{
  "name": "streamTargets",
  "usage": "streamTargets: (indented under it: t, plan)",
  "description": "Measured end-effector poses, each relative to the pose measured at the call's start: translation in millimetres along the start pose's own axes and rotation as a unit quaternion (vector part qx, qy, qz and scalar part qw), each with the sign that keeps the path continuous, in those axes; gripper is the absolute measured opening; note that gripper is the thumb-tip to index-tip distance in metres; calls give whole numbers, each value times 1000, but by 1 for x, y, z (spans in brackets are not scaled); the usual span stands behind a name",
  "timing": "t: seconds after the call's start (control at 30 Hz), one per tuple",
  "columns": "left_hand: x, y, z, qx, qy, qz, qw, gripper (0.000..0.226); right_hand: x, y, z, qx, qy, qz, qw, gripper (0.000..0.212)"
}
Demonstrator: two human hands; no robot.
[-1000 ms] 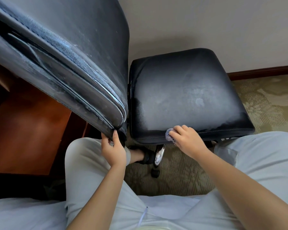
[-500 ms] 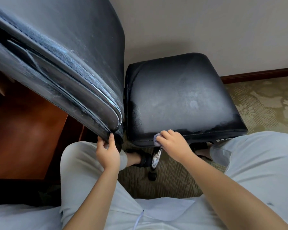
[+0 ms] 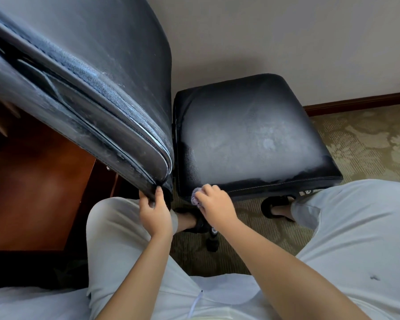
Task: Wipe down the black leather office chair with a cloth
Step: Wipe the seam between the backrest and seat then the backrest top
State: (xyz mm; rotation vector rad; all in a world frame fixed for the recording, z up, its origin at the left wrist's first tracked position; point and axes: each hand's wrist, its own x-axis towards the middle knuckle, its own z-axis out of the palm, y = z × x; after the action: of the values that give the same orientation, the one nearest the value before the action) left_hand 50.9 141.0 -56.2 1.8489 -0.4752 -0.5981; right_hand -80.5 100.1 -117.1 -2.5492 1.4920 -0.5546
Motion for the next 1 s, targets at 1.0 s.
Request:
streamTargets:
  t: [1.0]
  plan:
    - [-11,69,-39,-297,3,27,955,40,58,-117,-90,174,375,-109,904,16]
